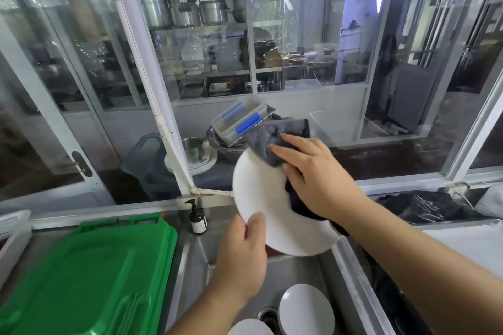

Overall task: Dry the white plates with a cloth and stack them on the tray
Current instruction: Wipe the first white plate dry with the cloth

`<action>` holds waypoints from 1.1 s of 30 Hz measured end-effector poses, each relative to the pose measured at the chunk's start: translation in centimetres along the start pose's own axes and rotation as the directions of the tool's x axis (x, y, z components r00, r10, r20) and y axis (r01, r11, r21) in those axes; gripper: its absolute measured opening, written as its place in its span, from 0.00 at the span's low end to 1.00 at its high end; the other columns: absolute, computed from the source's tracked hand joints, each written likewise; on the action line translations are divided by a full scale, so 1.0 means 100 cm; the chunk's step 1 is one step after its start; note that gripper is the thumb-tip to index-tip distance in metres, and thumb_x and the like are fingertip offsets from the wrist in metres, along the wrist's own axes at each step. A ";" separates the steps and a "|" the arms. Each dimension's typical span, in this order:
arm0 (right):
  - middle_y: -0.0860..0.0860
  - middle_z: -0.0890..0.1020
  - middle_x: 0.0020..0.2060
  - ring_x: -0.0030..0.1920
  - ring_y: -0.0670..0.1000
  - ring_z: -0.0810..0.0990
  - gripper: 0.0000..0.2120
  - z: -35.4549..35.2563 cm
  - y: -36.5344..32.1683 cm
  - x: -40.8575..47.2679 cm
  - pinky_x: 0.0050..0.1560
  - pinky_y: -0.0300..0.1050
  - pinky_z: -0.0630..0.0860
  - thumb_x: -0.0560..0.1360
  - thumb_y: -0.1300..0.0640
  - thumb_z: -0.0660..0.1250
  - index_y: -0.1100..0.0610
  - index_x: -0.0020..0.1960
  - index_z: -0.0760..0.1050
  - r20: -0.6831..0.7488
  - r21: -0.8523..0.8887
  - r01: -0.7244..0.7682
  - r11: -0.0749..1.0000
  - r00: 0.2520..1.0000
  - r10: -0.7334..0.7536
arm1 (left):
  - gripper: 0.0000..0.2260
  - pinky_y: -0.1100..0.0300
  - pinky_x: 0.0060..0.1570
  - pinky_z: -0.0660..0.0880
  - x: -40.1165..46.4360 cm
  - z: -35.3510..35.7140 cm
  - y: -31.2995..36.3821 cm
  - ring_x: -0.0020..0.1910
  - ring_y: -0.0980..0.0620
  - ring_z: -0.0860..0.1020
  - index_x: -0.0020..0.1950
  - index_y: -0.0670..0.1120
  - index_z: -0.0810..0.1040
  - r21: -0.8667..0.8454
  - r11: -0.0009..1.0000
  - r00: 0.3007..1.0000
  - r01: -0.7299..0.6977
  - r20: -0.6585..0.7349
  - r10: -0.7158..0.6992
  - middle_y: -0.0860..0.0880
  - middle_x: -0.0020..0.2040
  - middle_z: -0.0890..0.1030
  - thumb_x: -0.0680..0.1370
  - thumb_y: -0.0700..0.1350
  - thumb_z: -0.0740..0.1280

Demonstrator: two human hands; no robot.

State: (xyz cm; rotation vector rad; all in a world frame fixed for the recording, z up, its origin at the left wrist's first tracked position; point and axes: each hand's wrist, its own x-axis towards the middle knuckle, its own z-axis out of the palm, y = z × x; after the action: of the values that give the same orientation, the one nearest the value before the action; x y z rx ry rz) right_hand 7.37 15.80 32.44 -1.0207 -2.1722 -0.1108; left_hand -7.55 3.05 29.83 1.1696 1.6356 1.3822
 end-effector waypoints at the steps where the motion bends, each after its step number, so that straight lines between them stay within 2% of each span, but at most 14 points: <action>1: 0.59 0.77 0.71 0.64 0.64 0.75 0.18 0.001 0.002 0.000 0.71 0.57 0.70 0.81 0.61 0.66 0.55 0.71 0.79 -0.026 -0.013 -0.040 0.999 0.999 0.040 | 0.09 0.63 0.49 0.76 0.003 -0.003 -0.001 0.48 0.59 0.80 0.46 0.51 0.79 0.021 1.000 1.000 -0.011 -0.005 0.012 0.57 0.44 0.85 0.84 0.48 0.63; 3: 0.60 0.76 0.72 0.67 0.64 0.72 0.20 0.004 -0.001 -0.006 0.71 0.60 0.70 0.82 0.62 0.67 0.56 0.73 0.77 -0.053 -0.029 -0.147 0.989 0.988 0.145 | 0.09 0.52 0.54 0.78 0.010 -0.009 -0.002 0.49 0.58 0.81 0.48 0.51 0.79 0.071 0.996 0.999 -0.048 -0.010 0.049 0.56 0.46 0.84 0.84 0.50 0.62; 5: 0.61 0.74 0.72 0.69 0.65 0.70 0.21 0.010 -0.007 -0.016 0.71 0.62 0.70 0.82 0.61 0.67 0.57 0.75 0.75 -0.067 0.001 -0.251 0.968 0.966 0.251 | 0.10 0.46 0.52 0.79 0.015 -0.012 -0.002 0.44 0.55 0.80 0.48 0.48 0.79 0.132 0.984 0.993 -0.117 -0.008 0.119 0.52 0.42 0.84 0.84 0.50 0.62; 7: 0.60 0.73 0.72 0.69 0.64 0.69 0.23 0.019 -0.020 -0.027 0.72 0.61 0.70 0.82 0.60 0.66 0.57 0.77 0.71 -0.035 0.090 -0.365 0.926 0.929 0.370 | 0.09 0.51 0.46 0.77 0.019 -0.014 -0.001 0.39 0.59 0.78 0.47 0.48 0.77 0.189 0.960 0.977 -0.206 -0.008 0.211 0.54 0.38 0.82 0.84 0.48 0.62; 10: 0.53 0.68 0.75 0.73 0.55 0.65 0.25 0.025 -0.040 -0.038 0.74 0.48 0.62 0.85 0.55 0.61 0.53 0.82 0.63 0.123 0.290 -0.567 0.771 0.821 0.557 | 0.03 0.58 0.40 0.74 0.021 -0.013 0.001 0.40 0.58 0.78 0.53 0.54 0.76 0.316 0.884 0.938 -0.344 0.070 0.339 0.55 0.39 0.82 0.83 0.47 0.63; 13: 0.47 0.73 0.72 0.71 0.49 0.72 0.22 0.024 -0.051 -0.038 0.74 0.48 0.68 0.86 0.53 0.59 0.46 0.79 0.66 0.297 0.520 -0.702 0.487 0.683 0.667 | 0.11 0.63 0.32 0.67 0.022 -0.013 0.000 0.32 0.56 0.75 0.62 0.61 0.73 0.405 0.799 0.895 -0.445 0.215 0.390 0.54 0.34 0.76 0.83 0.46 0.62; 15: 0.46 0.82 0.64 0.62 0.49 0.81 0.15 0.021 -0.053 -0.035 0.66 0.49 0.77 0.85 0.56 0.60 0.45 0.69 0.76 0.396 0.686 -0.699 0.201 0.591 0.703 | 0.15 0.56 0.35 0.69 0.027 -0.015 -0.003 0.34 0.52 0.75 0.67 0.62 0.69 0.497 0.711 0.867 -0.498 0.283 0.410 0.54 0.35 0.76 0.83 0.48 0.60; 18: 0.56 0.88 0.54 0.52 0.53 0.87 0.12 0.010 -0.050 -0.031 0.55 0.52 0.84 0.85 0.62 0.61 0.54 0.59 0.83 0.502 0.801 -0.580 -0.146 0.519 0.692 | 0.21 0.45 0.41 0.76 0.035 -0.022 -0.008 0.41 0.42 0.80 0.73 0.62 0.63 0.593 0.593 0.838 -0.546 0.378 0.394 0.50 0.41 0.81 0.80 0.54 0.53; 21: 0.63 0.86 0.55 0.54 0.61 0.86 0.12 -0.002 -0.047 -0.028 0.54 0.56 0.84 0.84 0.63 0.63 0.61 0.64 0.80 0.584 0.788 -0.518 -0.333 0.456 0.672 | 0.23 0.43 0.44 0.77 0.042 -0.030 -0.011 0.48 0.37 0.82 0.75 0.62 0.59 0.615 0.500 0.792 -0.610 0.472 0.386 0.47 0.50 0.84 0.79 0.52 0.56; 23: 0.64 0.85 0.58 0.59 0.64 0.85 0.18 -0.009 -0.045 -0.029 0.61 0.60 0.82 0.81 0.58 0.65 0.66 0.67 0.78 0.650 0.750 -0.504 -0.427 0.443 0.618 | 0.26 0.44 0.49 0.78 0.048 -0.036 -0.013 0.55 0.39 0.82 0.79 0.58 0.58 0.623 0.416 0.749 -0.662 0.520 0.411 0.48 0.60 0.83 0.79 0.51 0.56; 25: 0.65 0.84 0.59 0.60 0.67 0.84 0.25 -0.017 -0.044 -0.031 0.67 0.64 0.77 0.78 0.50 0.64 0.67 0.66 0.79 0.687 0.722 -0.524 -0.453 0.458 0.564 | 0.29 0.46 0.49 0.80 0.053 -0.040 -0.015 0.57 0.42 0.82 0.80 0.53 0.59 0.643 0.304 0.701 -0.703 0.555 0.449 0.49 0.65 0.82 0.79 0.53 0.52; 28: 0.65 0.85 0.58 0.56 0.66 0.85 0.30 -0.025 -0.042 -0.036 0.63 0.62 0.78 0.77 0.39 0.64 0.64 0.63 0.82 0.668 0.738 -0.533 -0.414 0.487 0.563 | 0.27 0.49 0.37 0.82 0.055 -0.043 -0.017 0.49 0.46 0.84 0.77 0.50 0.63 0.637 0.169 0.617 -0.752 0.590 0.520 0.50 0.59 0.84 0.76 0.50 0.56; 30: 0.64 0.85 0.58 0.55 0.64 0.86 0.30 -0.025 -0.043 -0.039 0.59 0.59 0.81 0.77 0.38 0.65 0.63 0.64 0.82 0.661 0.743 -0.532 -0.405 0.491 0.568 | 0.26 0.52 0.35 0.82 0.055 -0.042 -0.018 0.47 0.47 0.85 0.75 0.50 0.66 0.641 0.104 0.582 -0.761 0.602 0.548 0.51 0.58 0.84 0.75 0.48 0.58; 33: 0.63 0.86 0.53 0.50 0.62 0.87 0.23 -0.021 -0.044 -0.043 0.53 0.56 0.81 0.78 0.44 0.67 0.63 0.60 0.82 0.665 0.738 -0.539 -0.406 0.482 0.570 | 0.25 0.57 0.31 0.79 0.055 -0.040 -0.020 0.45 0.51 0.85 0.72 0.48 0.71 0.656 0.008 0.534 -0.755 0.607 0.589 0.51 0.57 0.85 0.74 0.48 0.58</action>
State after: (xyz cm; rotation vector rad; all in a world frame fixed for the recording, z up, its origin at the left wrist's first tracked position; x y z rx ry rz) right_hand 7.33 9.35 32.15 -0.9792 -0.6854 1.7411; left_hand -13.55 6.68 28.96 3.0184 1.7228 0.6351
